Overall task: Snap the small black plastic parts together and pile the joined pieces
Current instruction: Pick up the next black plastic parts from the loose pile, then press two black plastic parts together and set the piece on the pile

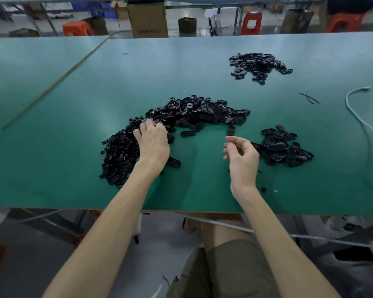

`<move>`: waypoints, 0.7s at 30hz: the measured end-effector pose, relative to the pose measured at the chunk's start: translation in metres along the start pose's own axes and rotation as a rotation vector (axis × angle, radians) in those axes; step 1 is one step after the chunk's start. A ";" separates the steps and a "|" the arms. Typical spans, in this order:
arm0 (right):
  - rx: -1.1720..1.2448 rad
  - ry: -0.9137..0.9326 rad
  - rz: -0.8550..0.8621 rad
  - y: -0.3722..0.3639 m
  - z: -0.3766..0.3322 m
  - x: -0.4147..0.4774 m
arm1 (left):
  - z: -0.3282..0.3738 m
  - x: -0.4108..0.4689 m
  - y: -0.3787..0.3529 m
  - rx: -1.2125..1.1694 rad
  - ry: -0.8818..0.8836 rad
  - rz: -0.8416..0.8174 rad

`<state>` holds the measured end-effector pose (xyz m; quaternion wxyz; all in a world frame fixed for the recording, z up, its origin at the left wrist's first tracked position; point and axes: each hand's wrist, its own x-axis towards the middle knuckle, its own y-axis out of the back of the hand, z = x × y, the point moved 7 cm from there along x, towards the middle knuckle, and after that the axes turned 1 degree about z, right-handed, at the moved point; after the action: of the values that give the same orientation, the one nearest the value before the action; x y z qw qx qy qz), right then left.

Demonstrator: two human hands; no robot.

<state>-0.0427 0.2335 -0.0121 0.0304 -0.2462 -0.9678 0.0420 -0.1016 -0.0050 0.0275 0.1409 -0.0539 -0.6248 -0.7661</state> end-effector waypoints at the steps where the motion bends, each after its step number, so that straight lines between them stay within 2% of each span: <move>1: 0.000 0.000 -0.001 0.000 0.000 0.000 | 0.003 -0.001 0.002 -0.016 -0.010 0.015; 4: -0.003 0.002 -0.008 -0.001 0.000 0.000 | 0.021 -0.009 0.006 -0.161 -0.070 0.025; 8: -0.001 0.032 -0.043 -0.004 -0.002 0.000 | 0.062 -0.028 0.007 -0.642 -0.107 -0.137; 12: 0.002 0.055 -0.096 -0.007 -0.004 -0.001 | 0.093 -0.041 0.005 -0.763 -0.204 -0.243; 17: 0.044 0.036 -0.037 -0.002 -0.001 0.000 | 0.074 -0.033 0.005 -0.662 -0.150 -0.211; 21: 0.035 0.021 -0.037 -0.002 0.001 0.001 | 0.032 -0.012 0.013 -0.156 -0.071 -0.059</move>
<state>-0.0444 0.2321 -0.0127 0.0456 -0.2283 -0.9709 0.0559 -0.0896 0.0259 0.0435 0.0917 -0.0734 -0.5692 -0.8138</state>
